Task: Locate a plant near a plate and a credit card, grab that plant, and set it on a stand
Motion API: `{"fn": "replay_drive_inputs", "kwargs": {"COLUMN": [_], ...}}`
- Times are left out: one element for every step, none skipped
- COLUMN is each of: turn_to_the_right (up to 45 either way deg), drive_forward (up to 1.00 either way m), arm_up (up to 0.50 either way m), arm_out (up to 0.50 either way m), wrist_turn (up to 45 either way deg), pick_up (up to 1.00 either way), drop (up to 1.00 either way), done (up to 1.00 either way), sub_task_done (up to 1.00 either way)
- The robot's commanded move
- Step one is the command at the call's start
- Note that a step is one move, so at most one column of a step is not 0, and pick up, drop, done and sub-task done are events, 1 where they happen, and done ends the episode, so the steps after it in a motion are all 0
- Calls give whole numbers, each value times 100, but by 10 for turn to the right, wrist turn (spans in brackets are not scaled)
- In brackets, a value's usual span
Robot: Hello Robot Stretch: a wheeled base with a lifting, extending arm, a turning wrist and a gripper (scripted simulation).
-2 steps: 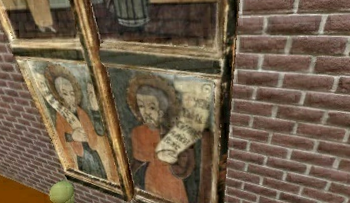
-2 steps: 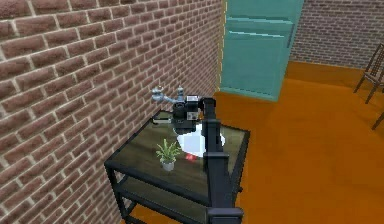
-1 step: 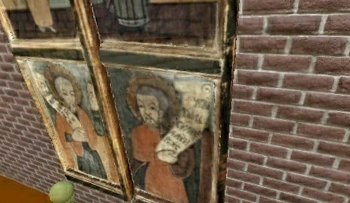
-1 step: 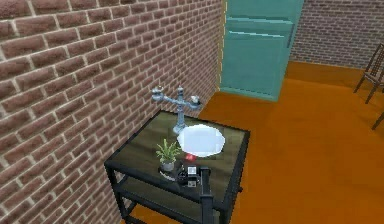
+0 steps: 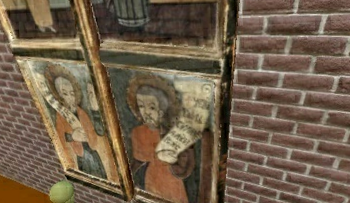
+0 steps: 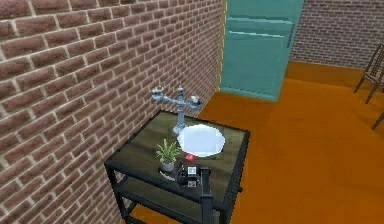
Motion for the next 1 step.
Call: {"fn": "replay_drive_inputs", "kwargs": {"turn_to_the_right": [0], "drive_forward": [0], "arm_up": [10], "arm_out": [0], "wrist_turn": [0], "pick_up": [0], "drop": [0], "done": [0], "sub_task_done": [0]}}
